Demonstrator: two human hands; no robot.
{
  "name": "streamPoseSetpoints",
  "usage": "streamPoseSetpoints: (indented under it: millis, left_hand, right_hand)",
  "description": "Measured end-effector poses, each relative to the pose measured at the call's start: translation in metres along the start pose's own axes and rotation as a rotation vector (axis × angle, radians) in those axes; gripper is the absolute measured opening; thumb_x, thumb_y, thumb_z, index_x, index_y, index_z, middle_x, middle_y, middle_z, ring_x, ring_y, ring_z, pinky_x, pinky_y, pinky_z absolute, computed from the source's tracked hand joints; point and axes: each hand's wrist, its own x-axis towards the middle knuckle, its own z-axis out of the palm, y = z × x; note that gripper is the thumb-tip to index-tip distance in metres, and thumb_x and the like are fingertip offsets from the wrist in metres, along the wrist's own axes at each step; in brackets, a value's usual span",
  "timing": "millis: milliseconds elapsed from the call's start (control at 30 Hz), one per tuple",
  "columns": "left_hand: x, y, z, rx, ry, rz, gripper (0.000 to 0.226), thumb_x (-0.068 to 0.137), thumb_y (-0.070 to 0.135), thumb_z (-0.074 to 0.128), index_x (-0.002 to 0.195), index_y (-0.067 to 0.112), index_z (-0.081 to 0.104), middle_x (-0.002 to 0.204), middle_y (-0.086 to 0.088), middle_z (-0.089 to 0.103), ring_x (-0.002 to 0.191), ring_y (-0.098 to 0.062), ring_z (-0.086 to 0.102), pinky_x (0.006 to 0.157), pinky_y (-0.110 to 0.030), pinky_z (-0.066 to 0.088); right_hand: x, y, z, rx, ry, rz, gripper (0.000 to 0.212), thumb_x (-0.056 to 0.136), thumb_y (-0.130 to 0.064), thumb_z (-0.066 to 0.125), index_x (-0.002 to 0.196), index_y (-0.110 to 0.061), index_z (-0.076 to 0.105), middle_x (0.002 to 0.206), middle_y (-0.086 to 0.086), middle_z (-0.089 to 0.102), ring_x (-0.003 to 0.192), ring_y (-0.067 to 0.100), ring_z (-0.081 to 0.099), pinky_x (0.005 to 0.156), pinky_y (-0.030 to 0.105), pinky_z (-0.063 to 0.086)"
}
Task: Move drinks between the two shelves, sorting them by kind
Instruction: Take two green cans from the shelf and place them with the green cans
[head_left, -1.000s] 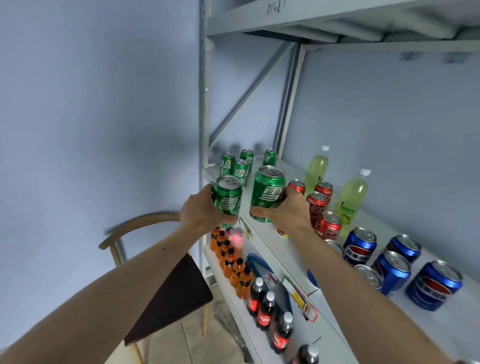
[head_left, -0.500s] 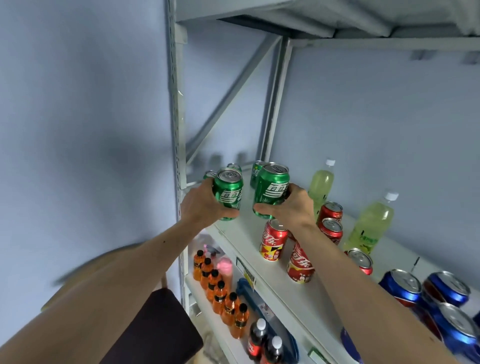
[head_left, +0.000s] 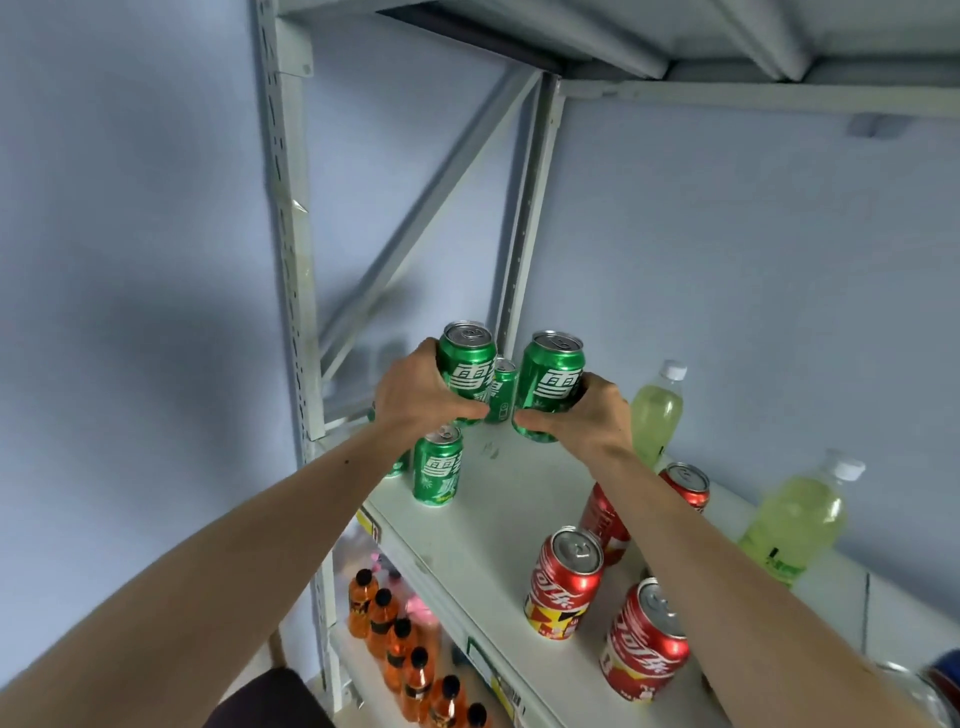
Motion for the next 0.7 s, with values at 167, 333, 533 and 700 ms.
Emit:
streamPoseSetpoints:
  millis: [167,333,533,700]
  left_hand:
    - [0.051,-0.011,0.014,-0.01,-0.085,0.06,0.088,0.036,0.048,0.086,0.113,0.024,0.051,0.096,0.007,0.069,0.086,-0.019,0.066,0.081,-0.037,0.056]
    - [0.083,-0.018,0.029,-0.017,-0.244,0.173,0.113,0.044,0.041,0.091,0.135,0.039,0.024,0.11,0.005,0.066,0.094,-0.023,0.065,0.082,-0.031,0.05]
    - [0.105,-0.031,0.057,-0.013,-0.336,0.297,0.107,0.047,0.037,0.094,0.135,0.034,0.033,0.116,0.002,0.066,0.1,-0.024,0.064,0.082,-0.03,0.047]
    - [0.118,-0.037,0.074,-0.018,-0.369,0.325,0.101,0.039,0.038,0.094,0.121,0.035,0.034,0.105,0.008,0.063,0.094,-0.02,0.062,0.08,-0.037,0.052]
  right_hand:
    - [0.033,0.0,0.023,-0.006,0.077,0.074,0.06,0.05,-0.038,0.09,0.101,-0.017,0.065,0.093,-0.001,0.071,0.088,0.016,0.067,0.076,0.032,0.058]
    - [0.059,0.005,0.042,-0.016,0.153,0.166,0.071,0.05,-0.042,0.09,0.11,-0.015,0.062,0.101,0.0,0.07,0.095,0.019,0.065,0.077,0.029,0.054]
    - [0.079,0.021,0.058,-0.045,0.181,0.257,0.074,0.052,-0.038,0.091,0.113,-0.014,0.059,0.107,0.003,0.069,0.1,0.022,0.063,0.081,0.033,0.054]
    - [0.089,0.032,0.066,-0.1,0.168,0.343,0.076,0.052,-0.04,0.09,0.116,-0.014,0.057,0.11,0.003,0.067,0.102,0.023,0.061,0.073,0.028,0.047]
